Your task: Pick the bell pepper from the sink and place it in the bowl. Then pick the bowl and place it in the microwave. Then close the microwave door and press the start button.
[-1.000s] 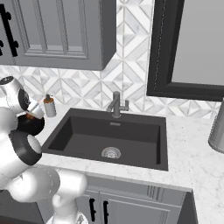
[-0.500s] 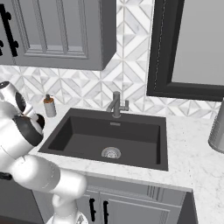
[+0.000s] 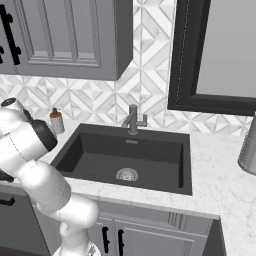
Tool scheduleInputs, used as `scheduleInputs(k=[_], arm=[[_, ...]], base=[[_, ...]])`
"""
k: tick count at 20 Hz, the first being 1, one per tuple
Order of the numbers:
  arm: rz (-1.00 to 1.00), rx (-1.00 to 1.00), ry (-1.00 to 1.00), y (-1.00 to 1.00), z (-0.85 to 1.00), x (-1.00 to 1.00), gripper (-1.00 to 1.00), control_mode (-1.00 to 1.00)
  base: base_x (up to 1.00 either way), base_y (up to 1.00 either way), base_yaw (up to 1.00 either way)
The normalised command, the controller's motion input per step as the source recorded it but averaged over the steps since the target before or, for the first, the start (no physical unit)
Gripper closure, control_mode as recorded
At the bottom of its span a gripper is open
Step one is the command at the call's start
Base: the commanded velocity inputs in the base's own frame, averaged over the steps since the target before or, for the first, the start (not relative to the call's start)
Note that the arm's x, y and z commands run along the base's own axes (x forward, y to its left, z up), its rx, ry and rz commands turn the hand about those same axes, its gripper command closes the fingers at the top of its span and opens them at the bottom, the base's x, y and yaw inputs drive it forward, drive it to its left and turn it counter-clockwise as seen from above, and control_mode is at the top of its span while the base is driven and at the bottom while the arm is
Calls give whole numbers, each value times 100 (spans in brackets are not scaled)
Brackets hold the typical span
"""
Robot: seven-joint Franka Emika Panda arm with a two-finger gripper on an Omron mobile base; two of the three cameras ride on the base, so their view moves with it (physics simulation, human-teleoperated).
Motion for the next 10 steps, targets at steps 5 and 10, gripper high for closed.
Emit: scheduleInputs(k=[5, 10], arm=[[-1, 0, 5, 13, -28, 23, 100, -100], [-2, -2, 5, 22, -33, 23, 100, -100]], base=[[0, 0, 0], [0, 0, 0]])
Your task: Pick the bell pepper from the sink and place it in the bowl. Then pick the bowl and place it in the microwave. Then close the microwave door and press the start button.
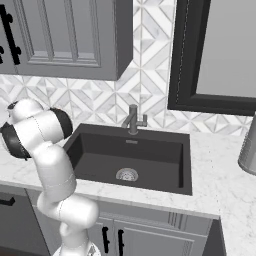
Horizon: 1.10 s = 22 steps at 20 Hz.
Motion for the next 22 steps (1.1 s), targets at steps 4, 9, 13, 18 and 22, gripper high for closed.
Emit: scheduleInputs(k=[4, 9, 13, 18, 22], arm=[[-1, -1, 4, 18, -31, 18, 100, -100], [-1, -3, 0, 20, -30, 7, -100, -100], [-1, 0, -3, -5, -4, -8, -100, -100], [-2, 5, -12, -41, 0, -42, -100, -100], [0, 8, -19, -64, 11, -50, -100, -100]], base=[[0, 0, 0], [0, 0, 0], [0, 0, 0], [0, 0, 0], [0, 0, 0]])
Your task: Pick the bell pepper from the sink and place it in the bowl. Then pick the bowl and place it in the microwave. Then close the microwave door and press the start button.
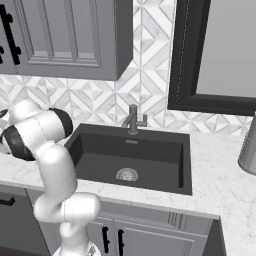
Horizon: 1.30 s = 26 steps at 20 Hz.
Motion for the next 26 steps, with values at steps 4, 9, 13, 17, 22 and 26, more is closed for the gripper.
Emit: scheduleInputs(k=[4, 9, 13, 17, 22, 26], arm=[[0, 26, -13, -83, 74, -23, -100, -100], [0, 33, -1, -59, 91, -2, -100, -100], [3, 25, 1, -47, 24, -7, -100, -100], [15, 8, 13, -6, -1, 7, -100, -100], [11, 0, 21, 0, -3, 28, -100, -100], [8, -1, 23, 10, -3, 30, -100, -100]], base=[[0, 0, 0], [0, 0, 0], [0, 0, 0], [0, 0, 0], [0, 0, 0], [0, 0, 0]])
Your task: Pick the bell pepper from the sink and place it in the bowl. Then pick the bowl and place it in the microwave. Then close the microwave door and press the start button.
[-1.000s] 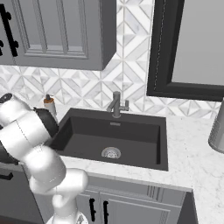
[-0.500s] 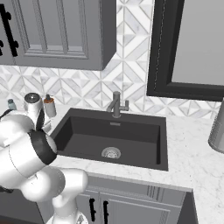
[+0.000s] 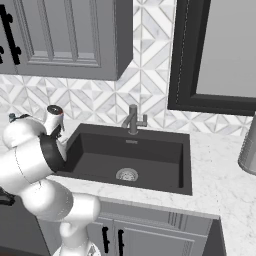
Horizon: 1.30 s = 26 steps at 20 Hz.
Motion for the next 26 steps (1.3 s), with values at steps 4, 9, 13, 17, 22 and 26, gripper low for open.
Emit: scheduleInputs(k=[4, 9, 13, 17, 22, 26], arm=[[5, -4, 11, 31, -11, 16, -100, -100], [1, -4, 0, 34, -30, 2, -100, -100], [0, 0, 0, 6, -45, 0, -100, -100], [0, 0, 0, 0, -37, 0, -100, -100], [0, 0, 0, 2, -25, 0, -100, -100], [0, 0, 0, 18, -10, 1, 100, -100]], base=[[0, 0, 0], [0, 0, 0], [0, 0, 0], [0, 0, 0], [0, 0, 0], [0, 0, 0]])
